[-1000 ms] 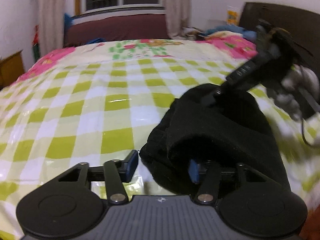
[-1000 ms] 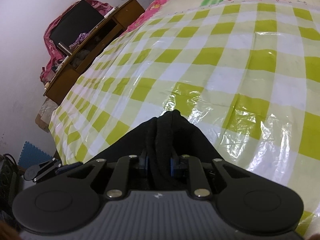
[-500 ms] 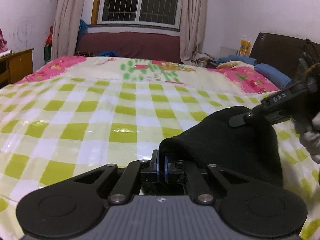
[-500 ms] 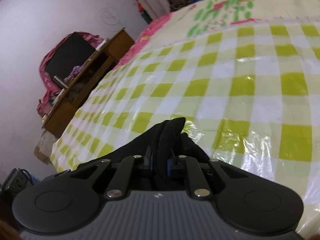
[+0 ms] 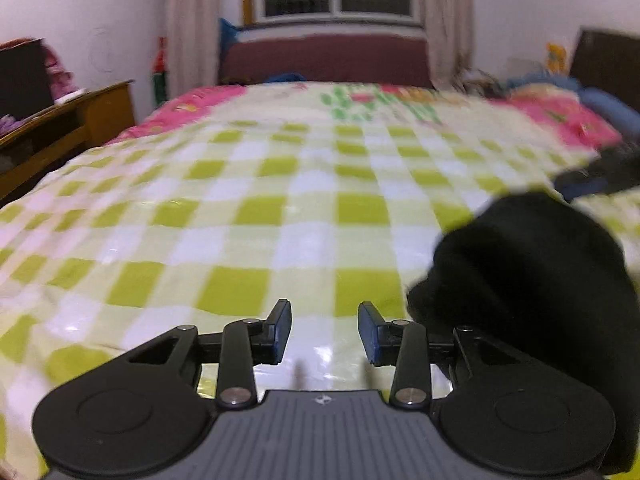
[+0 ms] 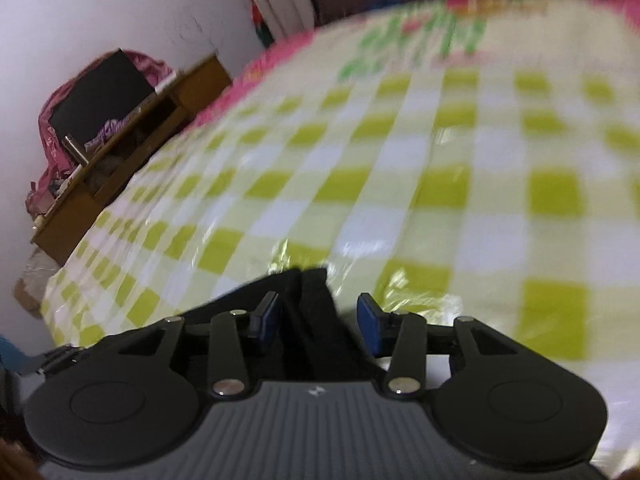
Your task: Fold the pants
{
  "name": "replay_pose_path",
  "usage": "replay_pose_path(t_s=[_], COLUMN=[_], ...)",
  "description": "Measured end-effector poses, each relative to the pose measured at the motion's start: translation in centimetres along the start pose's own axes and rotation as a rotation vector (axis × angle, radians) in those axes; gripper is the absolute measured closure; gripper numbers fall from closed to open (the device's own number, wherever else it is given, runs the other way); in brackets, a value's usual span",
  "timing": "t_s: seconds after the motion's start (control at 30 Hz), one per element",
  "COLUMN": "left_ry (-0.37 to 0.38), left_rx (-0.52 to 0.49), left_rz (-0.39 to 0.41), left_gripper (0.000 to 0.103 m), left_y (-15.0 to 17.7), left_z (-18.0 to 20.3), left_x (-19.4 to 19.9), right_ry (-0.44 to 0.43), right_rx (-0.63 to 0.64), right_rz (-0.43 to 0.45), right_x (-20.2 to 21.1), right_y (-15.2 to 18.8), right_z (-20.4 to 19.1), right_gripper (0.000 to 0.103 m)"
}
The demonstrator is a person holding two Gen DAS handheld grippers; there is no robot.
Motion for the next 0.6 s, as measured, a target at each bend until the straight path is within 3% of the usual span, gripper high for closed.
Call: replay_pose_path(t_s=[0.1, 0.23, 0.3, 0.33, 0.4, 0.43, 0.53, 0.6], left_ry=[0.045, 0.163, 0.176, 0.184, 0.169, 0.168, 0.208, 0.232], left_rx=[-0.02, -0.12, -0.193, -0.229, -0.291, -0.285, -0.245, -0.234], left_rz=[0.12, 0.221, 0.203, 0.158, -0.011, -0.031, 0.004, 0.04], left_gripper=[0.051, 0.05, 0.05, 0.05, 0.048, 0.048, 0.049, 0.048], left_y=[-3.2, -6.5, -6.5, -5.8, -3.3, -2.7, -4.2, -5.7], left_z=[1.6, 7.2, 9.8, 10.7, 11.3, 11.1, 10.1, 9.8], left_x=[2.4, 2.9, 0.7, -0.8, -4.7, -5.2, -3.4, -2.3], right_ry=[0.021, -0.05, -0.019, 0.004, -0.002, -0.002, 0.008, 0.003], right_rx=[0.086, 0.063, 0.031, -0.003, -0.075, -0.094, -0.037, -0.047], right_rz=[0.045, -0.024, -0.062, -0.092, -0.097, -0.08, -0.017, -0.006], right_x=[1.8, -1.4, -3.7, -4.9, -5.4, -4.6, 0.3, 3.4], right_y=[0.4, 1.5, 2.5, 3.2, 3.8, 3.6, 3.3, 4.3], right_z=[-1.7, -2.4, -1.1, -0.1, 1.1, 1.2, -0.5, -1.2], right_gripper=[0.058, 0.059, 0.06, 0.059, 0.061, 0.061, 0.06, 0.052])
Point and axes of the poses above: each gripper's, at about its wrist camera, not at the fingertips, and x roughly against the way its jaws point, z to its right, y to its underside, the point moved 8 cm from there along -x, roughly the way its jaws point, and after that the axes turned 12 degrees about -y, right-handed, at the moved point
